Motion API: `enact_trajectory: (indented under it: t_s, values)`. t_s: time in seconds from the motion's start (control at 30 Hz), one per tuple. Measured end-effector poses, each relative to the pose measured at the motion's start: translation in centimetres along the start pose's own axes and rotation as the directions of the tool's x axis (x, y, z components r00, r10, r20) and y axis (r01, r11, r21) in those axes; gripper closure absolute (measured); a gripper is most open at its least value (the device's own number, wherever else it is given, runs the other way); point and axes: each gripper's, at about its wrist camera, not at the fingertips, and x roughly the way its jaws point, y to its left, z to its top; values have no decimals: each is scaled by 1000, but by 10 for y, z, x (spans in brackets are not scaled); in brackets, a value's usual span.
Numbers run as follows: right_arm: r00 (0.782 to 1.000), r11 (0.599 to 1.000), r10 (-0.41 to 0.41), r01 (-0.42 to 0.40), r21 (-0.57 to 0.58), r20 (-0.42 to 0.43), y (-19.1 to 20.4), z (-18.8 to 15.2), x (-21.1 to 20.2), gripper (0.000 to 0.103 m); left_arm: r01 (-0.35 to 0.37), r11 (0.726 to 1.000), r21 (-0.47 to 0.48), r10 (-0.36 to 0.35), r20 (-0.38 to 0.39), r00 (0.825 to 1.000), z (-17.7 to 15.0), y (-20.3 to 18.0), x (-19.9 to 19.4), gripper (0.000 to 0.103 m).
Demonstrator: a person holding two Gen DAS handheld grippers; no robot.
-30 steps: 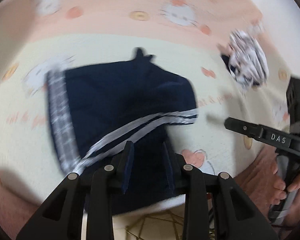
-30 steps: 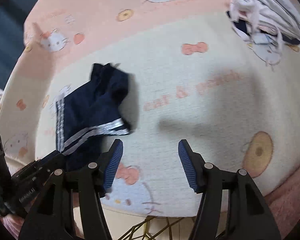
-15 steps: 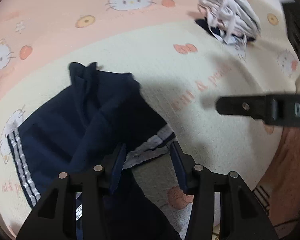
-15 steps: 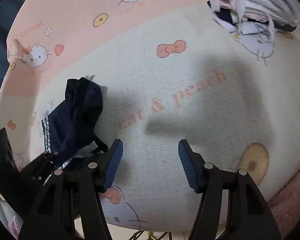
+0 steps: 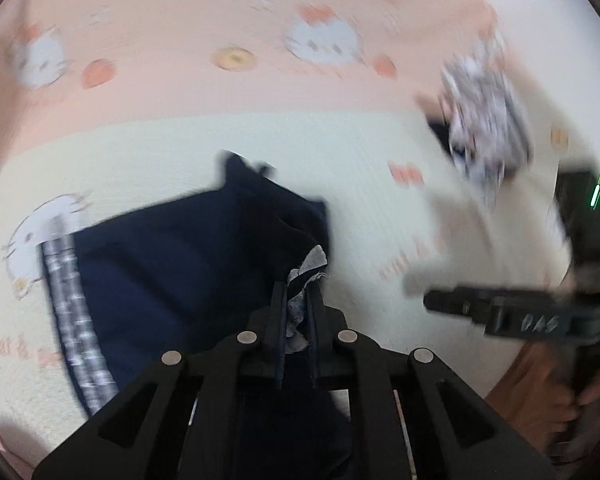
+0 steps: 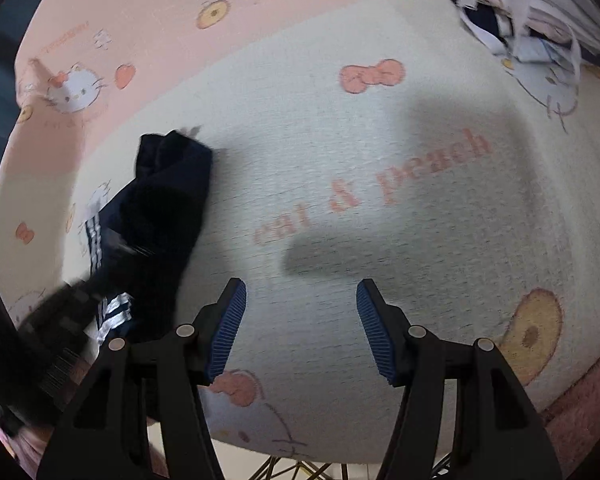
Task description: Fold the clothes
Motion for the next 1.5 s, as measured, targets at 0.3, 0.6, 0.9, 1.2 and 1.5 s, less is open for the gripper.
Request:
enact_trajectory:
  t_s: [0.3,0.6,0.9,1.2,1.5]
  values:
    - [1000,991,2,-4,-135,-15,61,33,11,44,-36,976,-214,51,65,997,26,113,-46,94]
    - [998,967,-54,49,-249,-12,107,70,39,44,-173,908,-382,132,-131,983,5,184,-17,93]
    - [997,903,-70,74,-424,24,164,93,65,44,-114,914,-390,122,-4,992,13,173,-33,69]
    - [992,892,-127,121,-436,15,164,100,96,41,-174,912,-370,135,-129,982,9,178,-3,70]
    - [991,947,-119,129,-293,53,110,116,59,41,-270,900,-342,231,-152,961,9,171,5,70]
